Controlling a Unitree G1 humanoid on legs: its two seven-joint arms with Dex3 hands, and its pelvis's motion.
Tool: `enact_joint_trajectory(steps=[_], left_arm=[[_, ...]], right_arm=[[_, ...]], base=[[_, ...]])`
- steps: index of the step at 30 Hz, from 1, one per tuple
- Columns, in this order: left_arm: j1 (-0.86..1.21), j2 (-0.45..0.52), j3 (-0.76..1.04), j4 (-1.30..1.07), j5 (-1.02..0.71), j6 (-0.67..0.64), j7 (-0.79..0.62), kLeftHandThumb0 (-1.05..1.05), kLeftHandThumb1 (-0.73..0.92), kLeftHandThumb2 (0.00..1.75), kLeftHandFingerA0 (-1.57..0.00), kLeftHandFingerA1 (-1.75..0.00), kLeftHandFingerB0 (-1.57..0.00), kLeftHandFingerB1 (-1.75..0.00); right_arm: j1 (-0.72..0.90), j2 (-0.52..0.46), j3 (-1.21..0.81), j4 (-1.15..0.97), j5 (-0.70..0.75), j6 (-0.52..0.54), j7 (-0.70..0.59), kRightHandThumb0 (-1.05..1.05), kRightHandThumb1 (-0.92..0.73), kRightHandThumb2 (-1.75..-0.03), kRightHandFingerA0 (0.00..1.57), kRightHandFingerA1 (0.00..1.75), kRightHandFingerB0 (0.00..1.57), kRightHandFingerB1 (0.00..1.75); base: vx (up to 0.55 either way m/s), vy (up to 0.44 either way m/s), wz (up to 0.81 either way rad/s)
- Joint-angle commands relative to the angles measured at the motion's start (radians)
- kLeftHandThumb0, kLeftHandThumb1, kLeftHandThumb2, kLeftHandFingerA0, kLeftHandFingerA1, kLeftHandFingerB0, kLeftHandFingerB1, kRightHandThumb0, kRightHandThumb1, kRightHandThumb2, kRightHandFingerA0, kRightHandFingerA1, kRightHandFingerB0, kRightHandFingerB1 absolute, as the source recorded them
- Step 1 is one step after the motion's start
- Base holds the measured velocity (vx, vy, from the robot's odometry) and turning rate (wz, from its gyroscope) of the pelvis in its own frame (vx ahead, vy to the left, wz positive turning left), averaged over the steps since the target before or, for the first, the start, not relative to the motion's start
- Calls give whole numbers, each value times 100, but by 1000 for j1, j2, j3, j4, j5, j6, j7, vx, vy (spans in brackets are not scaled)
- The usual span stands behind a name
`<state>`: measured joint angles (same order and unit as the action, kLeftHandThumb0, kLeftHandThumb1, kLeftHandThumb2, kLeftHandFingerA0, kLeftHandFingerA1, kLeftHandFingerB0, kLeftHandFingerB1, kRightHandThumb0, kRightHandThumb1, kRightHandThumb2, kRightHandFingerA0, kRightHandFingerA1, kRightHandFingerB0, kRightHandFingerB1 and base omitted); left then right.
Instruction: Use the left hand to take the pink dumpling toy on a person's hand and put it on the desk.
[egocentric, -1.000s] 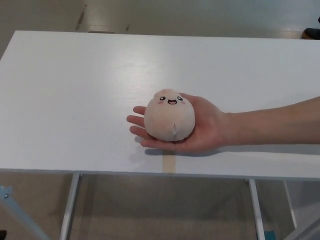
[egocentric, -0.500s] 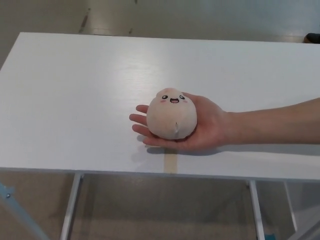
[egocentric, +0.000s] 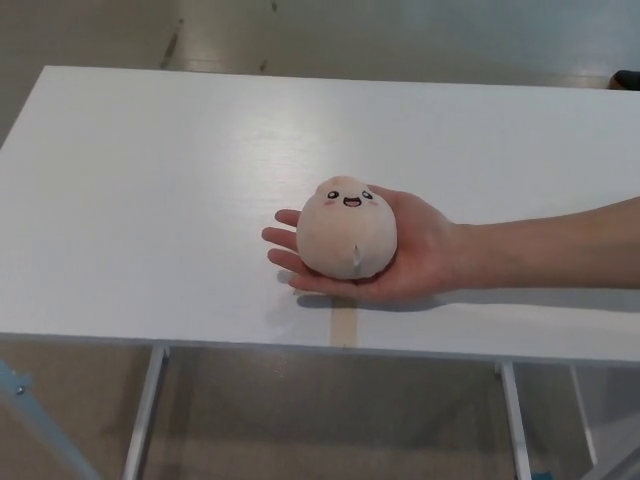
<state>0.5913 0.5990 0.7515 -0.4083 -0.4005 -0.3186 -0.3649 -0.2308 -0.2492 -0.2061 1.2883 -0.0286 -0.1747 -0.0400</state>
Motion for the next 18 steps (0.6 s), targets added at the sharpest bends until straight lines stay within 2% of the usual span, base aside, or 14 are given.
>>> enact_joint_trajectory(steps=[1,3,4,8,10,15,18], left_arm=[[-287,303,-1,-187,-162,181,-10,-63,38,72,-23,-52,-18,-41],[-384,363,-57,-163,-137,228,-7,-63,38,72,-24,-52,-18,-41],[-500,440,-132,-127,-86,270,6,-61,37,70,-25,-50,-19,-40],[-704,509,-295,-53,20,318,7,-61,38,69,-25,-45,-19,-37],[-793,517,-368,-15,58,333,-6,-61,39,70,-25,-44,-19,-37],[-1112,459,-616,93,174,439,-69,-59,39,68,-23,-41,-18,-36],[-1186,431,-672,133,211,448,-89,-59,39,68,-23,-41,-17,-35]], right_arm=[[5,4,6,10,0,15,-5,-21,-65,-59,58,44,44,39],[4,0,4,10,3,14,-3,-21,-65,-59,58,44,44,39],[3,2,4,10,4,15,-3,-21,-65,-59,58,44,44,39],[5,4,3,11,6,15,6,-21,-65,-59,58,44,44,39],[5,4,3,13,6,15,10,-21,-65,-59,58,44,44,39],[8,-4,3,10,6,18,15,-21,-65,-59,58,44,43,39],[7,-5,4,9,5,17,16,-21,-65,-59,57,44,43,39]], base=[[0,0,0],[0,0,0],[0,0,0],[0,0,2],[0,0,0],[0,0,1],[0,0,0]])
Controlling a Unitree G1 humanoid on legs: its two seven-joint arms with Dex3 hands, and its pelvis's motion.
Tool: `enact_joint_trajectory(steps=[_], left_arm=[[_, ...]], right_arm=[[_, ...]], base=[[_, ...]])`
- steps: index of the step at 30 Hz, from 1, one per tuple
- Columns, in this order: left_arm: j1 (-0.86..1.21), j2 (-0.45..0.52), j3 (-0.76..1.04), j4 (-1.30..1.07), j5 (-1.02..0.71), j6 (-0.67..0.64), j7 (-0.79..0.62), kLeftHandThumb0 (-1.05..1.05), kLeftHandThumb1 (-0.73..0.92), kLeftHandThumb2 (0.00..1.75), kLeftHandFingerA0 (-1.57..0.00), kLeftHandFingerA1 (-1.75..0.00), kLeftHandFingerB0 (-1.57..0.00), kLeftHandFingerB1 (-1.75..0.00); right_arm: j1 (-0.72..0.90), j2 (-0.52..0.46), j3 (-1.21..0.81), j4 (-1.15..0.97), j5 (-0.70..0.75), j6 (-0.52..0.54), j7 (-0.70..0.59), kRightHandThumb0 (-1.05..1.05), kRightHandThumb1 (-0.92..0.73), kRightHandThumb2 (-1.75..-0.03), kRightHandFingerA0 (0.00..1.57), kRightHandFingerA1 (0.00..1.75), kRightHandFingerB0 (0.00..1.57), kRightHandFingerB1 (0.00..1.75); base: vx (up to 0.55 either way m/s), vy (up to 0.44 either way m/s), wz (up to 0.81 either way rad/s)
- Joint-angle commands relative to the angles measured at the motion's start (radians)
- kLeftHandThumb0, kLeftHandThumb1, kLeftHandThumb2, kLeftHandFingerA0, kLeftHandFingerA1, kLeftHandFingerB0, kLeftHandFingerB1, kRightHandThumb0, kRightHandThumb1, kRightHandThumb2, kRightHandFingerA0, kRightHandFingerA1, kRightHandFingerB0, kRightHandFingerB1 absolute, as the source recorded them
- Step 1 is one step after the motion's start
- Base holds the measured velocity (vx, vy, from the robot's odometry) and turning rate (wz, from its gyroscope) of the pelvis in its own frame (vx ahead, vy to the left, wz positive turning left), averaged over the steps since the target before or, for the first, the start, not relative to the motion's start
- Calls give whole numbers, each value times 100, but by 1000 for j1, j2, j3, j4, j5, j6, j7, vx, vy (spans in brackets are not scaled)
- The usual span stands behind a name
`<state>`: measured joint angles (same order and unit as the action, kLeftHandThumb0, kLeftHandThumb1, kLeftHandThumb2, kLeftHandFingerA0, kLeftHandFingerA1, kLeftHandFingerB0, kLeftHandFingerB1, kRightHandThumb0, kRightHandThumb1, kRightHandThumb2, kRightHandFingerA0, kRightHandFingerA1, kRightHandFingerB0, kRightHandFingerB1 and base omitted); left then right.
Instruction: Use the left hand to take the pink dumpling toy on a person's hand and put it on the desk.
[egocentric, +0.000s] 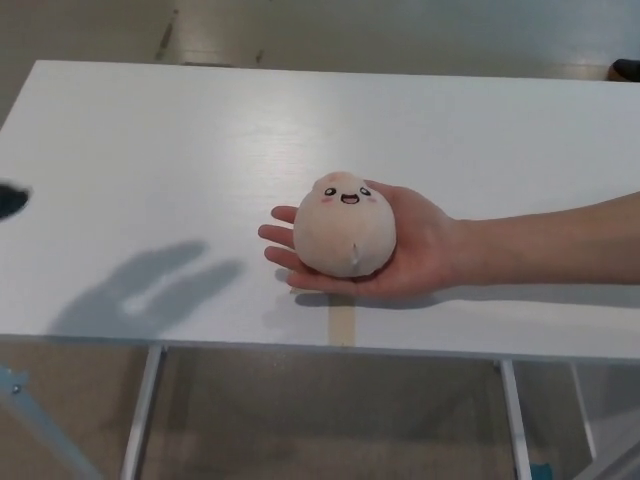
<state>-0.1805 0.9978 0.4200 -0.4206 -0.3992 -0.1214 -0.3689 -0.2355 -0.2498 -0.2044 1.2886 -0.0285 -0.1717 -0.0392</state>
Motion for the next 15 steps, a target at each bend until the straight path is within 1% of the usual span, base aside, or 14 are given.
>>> enact_joint_trajectory(steps=[1,2,5,7,10,11,15], left_arm=[[-489,5,-399,179,242,280,-109,-27,21,83,-9,-51,-8,-50],[-562,-25,-461,217,280,303,-134,-28,21,83,-8,-51,-7,-50],[-621,-53,-519,251,324,316,-147,-28,20,82,-7,-51,-7,-50],[-693,-93,-595,293,373,344,-163,-28,19,81,-7,-51,-6,-49],[-780,-158,-702,369,467,343,-172,-29,18,81,-5,-50,-5,-49],[-808,-178,-742,401,505,331,-171,-58,43,54,-21,-31,-17,-28],[-854,-216,-828,451,584,323,-166,-59,43,54,-21,-31,-17,-28]], right_arm=[[12,-4,2,9,5,14,15,-21,-65,-59,57,43,43,39],[12,-4,3,9,4,13,14,-21,-65,-59,57,43,44,39],[13,-4,4,10,3,13,10,-21,-65,-59,57,44,44,39],[14,-3,2,10,5,13,10,-21,-65,-59,57,44,44,39],[12,-3,-2,10,8,12,11,-21,-65,-59,57,44,43,39],[13,-2,-2,10,8,12,10,-21,-65,-59,57,44,43,39],[15,1,-5,10,12,10,8,-21,-65,-59,57,44,43,39]], base=[[0,0,0],[0,0,0],[0,0,0],[0,0,0],[0,0,0],[0,0,0],[0,0,0]])
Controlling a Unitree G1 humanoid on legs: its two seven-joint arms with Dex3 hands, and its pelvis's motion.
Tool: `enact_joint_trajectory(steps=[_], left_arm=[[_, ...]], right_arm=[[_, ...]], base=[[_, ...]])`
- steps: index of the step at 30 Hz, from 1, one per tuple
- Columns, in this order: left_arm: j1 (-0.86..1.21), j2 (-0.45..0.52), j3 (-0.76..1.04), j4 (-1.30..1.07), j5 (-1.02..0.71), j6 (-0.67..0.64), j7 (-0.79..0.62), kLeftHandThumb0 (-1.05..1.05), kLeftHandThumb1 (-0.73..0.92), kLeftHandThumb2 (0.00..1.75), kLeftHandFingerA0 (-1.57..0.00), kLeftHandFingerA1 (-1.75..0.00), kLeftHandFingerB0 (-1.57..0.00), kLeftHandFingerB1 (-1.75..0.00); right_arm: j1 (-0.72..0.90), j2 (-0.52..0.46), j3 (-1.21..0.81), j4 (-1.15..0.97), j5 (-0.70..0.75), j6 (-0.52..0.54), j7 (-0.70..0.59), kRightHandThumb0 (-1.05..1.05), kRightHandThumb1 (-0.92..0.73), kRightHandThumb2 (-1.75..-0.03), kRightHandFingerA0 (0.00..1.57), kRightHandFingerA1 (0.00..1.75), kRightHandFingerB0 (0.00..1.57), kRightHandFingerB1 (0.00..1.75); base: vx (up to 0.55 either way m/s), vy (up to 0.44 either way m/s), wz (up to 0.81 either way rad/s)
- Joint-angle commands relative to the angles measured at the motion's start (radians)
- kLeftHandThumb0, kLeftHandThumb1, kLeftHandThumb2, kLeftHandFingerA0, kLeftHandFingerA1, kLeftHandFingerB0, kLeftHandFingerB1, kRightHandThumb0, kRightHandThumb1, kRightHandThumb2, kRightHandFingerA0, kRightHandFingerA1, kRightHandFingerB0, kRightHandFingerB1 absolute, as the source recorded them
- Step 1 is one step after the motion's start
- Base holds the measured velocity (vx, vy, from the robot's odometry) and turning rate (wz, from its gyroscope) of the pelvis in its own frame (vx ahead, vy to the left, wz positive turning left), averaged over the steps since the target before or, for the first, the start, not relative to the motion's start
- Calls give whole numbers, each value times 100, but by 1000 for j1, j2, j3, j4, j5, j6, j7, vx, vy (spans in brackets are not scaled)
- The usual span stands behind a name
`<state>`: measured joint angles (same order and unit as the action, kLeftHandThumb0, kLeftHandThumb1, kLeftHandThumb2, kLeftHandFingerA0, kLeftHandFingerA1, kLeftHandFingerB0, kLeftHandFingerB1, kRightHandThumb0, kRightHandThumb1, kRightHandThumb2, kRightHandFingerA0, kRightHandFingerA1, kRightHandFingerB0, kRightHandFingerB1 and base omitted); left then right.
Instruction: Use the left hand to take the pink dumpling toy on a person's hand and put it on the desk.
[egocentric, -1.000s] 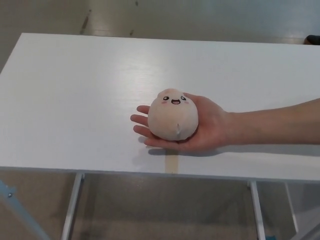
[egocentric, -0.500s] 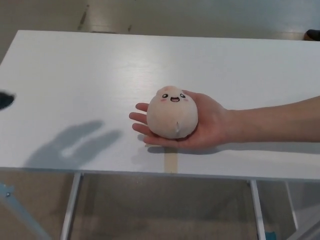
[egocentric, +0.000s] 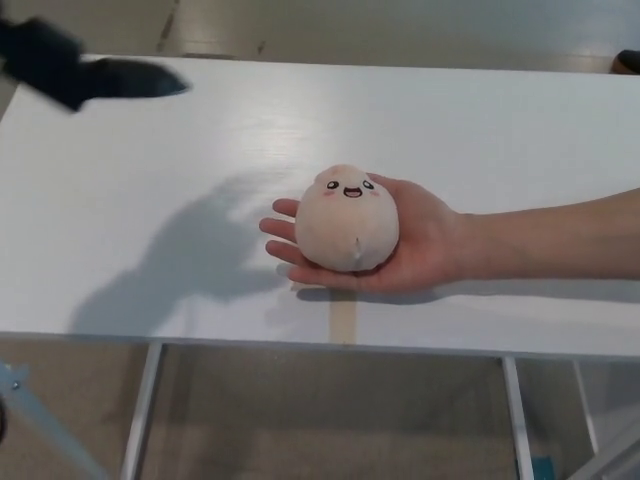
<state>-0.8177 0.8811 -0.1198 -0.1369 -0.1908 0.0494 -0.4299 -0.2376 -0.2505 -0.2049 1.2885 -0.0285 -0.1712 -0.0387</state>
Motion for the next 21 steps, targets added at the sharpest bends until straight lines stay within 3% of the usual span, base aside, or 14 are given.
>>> enact_joint_trajectory(steps=[1,3,4,8,10,11,14,15,21], left_arm=[[-223,-114,-314,180,401,152,-98,-59,43,54,-20,-31,-16,-28],[-236,-164,-384,212,469,150,-77,-59,43,55,-21,-31,-15,-28],[-243,-177,-403,224,483,152,-75,-63,39,68,-17,-38,-12,-35],[-285,-234,-486,278,524,185,-83,-64,39,69,-17,-38,-10,-35],[-296,-252,-511,297,538,191,-84,-63,38,68,-16,-38,-11,-35],[-303,-268,-530,316,547,197,-83,-60,43,54,-19,-30,-15,-28],[-302,-306,-562,351,557,216,-67,-60,44,54,-19,-30,-16,-28],[-300,-320,-571,363,556,231,-66,-31,18,80,0,-49,0,-47],[-307,-367,-619,418,574,271,-81,-32,18,80,0,-49,0,-47]], right_arm=[[17,3,-5,10,12,9,8,-21,-65,-59,57,44,44,39],[17,3,-6,8,13,7,8,-21,-65,-59,57,44,44,39],[16,3,-5,7,13,7,8,-21,-65,-59,57,44,44,39],[9,2,-8,6,15,12,9,-21,-65,-59,57,44,44,39],[7,3,-9,6,16,13,9,-21,-65,-59,57,44,44,39],[7,3,-9,5,17,12,10,-21,-65,-59,57,44,44,39],[6,4,-9,6,16,13,11,-21,-65,-59,57,44,44,39],[8,4,-8,6,15,12,12,-21,-65,-59,57,44,45,40],[6,1,-6,4,13,12,13,-21,-65,-59,57,44,45,40]], base=[[0,0,0],[0,0,0],[0,0,0],[0,0,0],[0,0,0],[0,0,0],[0,0,0],[0,0,0],[0,0,0]])
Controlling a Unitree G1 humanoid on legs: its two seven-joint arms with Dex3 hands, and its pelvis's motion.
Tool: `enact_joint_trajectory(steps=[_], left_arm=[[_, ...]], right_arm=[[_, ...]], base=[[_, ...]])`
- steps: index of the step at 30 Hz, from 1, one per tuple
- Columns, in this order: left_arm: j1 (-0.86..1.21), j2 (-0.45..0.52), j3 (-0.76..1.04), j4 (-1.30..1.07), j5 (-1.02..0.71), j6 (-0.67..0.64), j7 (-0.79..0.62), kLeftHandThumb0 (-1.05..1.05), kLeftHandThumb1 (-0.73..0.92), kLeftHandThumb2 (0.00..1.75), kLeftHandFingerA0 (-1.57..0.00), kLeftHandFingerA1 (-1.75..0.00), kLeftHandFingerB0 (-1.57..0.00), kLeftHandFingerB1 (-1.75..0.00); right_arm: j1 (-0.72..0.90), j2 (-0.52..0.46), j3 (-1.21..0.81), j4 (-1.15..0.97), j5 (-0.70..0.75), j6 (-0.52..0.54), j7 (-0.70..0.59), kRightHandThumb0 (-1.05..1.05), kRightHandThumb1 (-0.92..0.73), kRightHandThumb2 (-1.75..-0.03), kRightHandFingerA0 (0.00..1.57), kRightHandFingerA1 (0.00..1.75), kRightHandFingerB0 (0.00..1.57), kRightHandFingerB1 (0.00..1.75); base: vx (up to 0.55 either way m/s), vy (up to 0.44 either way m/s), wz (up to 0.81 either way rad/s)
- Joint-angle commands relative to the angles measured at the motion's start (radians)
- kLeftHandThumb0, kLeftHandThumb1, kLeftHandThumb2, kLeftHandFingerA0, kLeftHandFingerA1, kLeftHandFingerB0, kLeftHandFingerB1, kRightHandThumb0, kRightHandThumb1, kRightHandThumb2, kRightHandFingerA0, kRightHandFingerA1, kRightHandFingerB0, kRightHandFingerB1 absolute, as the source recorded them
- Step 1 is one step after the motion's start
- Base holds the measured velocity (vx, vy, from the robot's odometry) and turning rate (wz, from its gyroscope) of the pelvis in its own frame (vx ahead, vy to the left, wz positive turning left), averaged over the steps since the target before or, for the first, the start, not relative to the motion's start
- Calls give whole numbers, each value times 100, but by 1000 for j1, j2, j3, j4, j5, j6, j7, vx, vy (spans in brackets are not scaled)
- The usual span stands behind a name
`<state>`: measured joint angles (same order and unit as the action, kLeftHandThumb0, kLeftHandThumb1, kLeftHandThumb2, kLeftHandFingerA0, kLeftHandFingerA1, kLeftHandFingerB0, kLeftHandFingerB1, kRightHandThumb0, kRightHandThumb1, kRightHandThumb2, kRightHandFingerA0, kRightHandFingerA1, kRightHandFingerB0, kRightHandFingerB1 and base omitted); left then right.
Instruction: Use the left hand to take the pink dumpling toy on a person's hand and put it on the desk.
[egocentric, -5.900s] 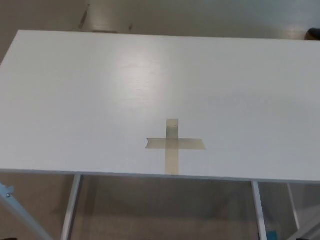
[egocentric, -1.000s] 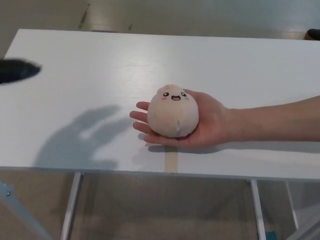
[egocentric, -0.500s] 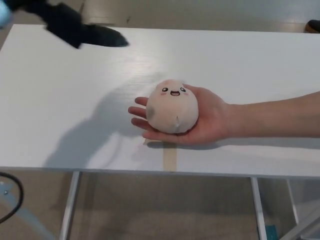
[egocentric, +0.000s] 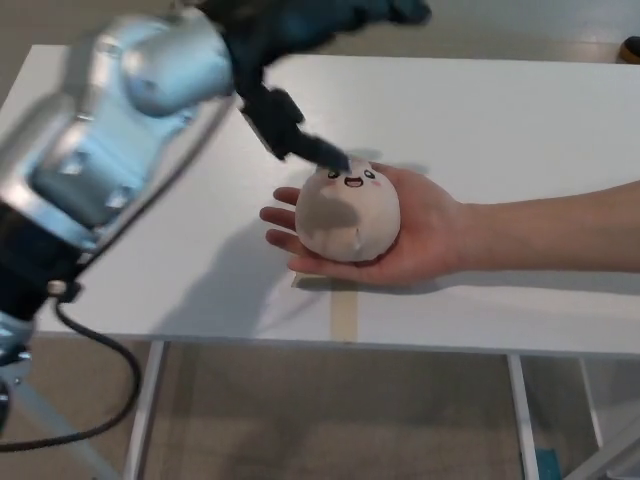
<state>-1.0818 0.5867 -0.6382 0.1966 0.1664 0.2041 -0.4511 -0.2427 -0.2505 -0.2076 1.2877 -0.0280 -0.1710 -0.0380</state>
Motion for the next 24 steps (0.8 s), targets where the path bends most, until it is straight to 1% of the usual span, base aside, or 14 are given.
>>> enact_joint_trajectory(steps=[1,4,13,14,16,17,23,24], left_arm=[[-41,-79,-115,92,230,119,-64,-32,18,80,0,-49,0,-47],[-34,-91,-127,96,244,132,-66,-32,17,80,0,-49,0,-47],[-30,-166,-165,178,326,164,-64,-32,17,80,0,-48,0,-47],[-26,-175,-162,190,339,162,-64,-61,43,54,-18,-30,-15,-29],[-24,-184,-162,202,353,167,-71,-61,43,54,-18,-30,-15,-29],[-21,-192,-161,208,363,176,-78,-32,17,80,0,-48,0,-47],[-8,-224,-150,246,387,191,-95,-32,17,80,0,-48,0,-47],[-1,-232,-151,251,391,197,-97,-61,43,54,-19,-30,-15,-29]], right_arm=[[9,2,-3,5,12,12,10,-21,-65,-59,57,44,45,40],[8,1,-2,5,11,14,9,-21,-65,-59,57,44,45,40],[4,2,-3,2,14,12,19,-21,-65,-59,57,44,45,40],[3,3,-4,3,15,13,20,-21,-65,-59,57,44,45,40],[2,2,-4,4,14,13,20,-21,-65,-59,57,44,45,40],[2,2,-4,4,14,14,20,-21,-65,-59,57,44,45,40],[2,0,1,1,10,13,25,-21,-65,-59,56,43,46,40],[1,0,0,2,11,12,26,-21,-65,-59,56,43,46,40]], base=[[0,0,0],[0,0,0],[0,0,0],[0,0,0],[0,0,0],[0,0,0],[0,0,0],[0,0,0]])
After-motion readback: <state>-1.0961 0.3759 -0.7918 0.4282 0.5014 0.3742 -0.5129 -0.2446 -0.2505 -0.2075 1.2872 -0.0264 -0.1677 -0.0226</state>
